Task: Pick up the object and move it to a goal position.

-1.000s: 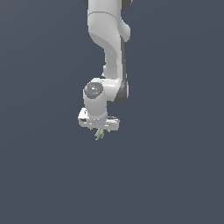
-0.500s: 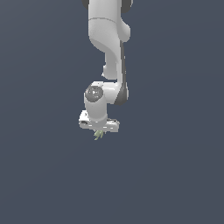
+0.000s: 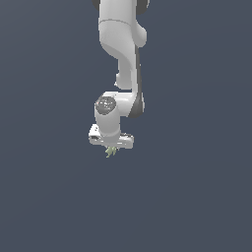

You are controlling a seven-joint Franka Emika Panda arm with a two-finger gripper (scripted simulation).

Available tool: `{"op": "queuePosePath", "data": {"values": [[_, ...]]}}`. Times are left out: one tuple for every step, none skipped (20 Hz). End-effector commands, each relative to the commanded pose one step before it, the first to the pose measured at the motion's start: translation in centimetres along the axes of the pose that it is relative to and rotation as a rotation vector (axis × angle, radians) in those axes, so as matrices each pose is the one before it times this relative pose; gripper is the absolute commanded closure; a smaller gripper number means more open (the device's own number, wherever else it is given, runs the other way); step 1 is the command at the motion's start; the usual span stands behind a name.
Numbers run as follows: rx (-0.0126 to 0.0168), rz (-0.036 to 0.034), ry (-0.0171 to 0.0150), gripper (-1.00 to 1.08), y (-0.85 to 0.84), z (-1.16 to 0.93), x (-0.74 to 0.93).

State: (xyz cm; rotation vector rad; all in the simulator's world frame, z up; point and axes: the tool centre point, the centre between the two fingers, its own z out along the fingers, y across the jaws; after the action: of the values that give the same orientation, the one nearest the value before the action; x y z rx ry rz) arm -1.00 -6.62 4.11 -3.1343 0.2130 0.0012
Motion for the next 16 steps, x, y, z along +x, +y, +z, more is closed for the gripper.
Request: {"op": "queuePosePath", "data": {"values": [[-0.00016, 0.00056, 0.00046, 1.08, 0.206, -0.328, -0.028], [0.0, 0.0, 0.0, 1.08, 0.13, -0.241, -0.034], [0.0, 0.0, 0.0, 1.08, 0.16, -0.296, -0.041], [0.0, 0.0, 0.0, 1.08, 0.19, -0.351, -0.049], [0.0, 0.0, 0.0, 1.08, 0.22, -0.407, -0.057], [0.0, 0.0, 0.0, 1.08, 0.251, -0.465, -0.064], [0.0, 0.0, 0.0, 1.08, 0.282, -0.524, -0.072], [0.00057, 0.00033, 0.00021, 1.08, 0.339, -0.598, -0.081], [0.0, 0.0, 0.0, 1.08, 0.348, -0.648, -0.088], [0.0, 0.0, 0.0, 1.08, 0.383, -0.713, -0.096], [0.0, 0.0, 0.0, 1.08, 0.417, -0.777, -0.103], [0.0, 0.0, 0.0, 1.08, 0.448, -0.836, -0.11], [0.00046, 0.00016, 0.00002, 1.08, 0.492, -0.892, -0.116], [0.0, 0.0, 0.0, 1.08, 0.505, -0.944, -0.12], [0.0, 0.0, 0.0, 1.08, 0.53, -0.993, -0.125], [0.0, 0.0, 0.0, 1.08, 0.554, -1.039, -0.128]]}}
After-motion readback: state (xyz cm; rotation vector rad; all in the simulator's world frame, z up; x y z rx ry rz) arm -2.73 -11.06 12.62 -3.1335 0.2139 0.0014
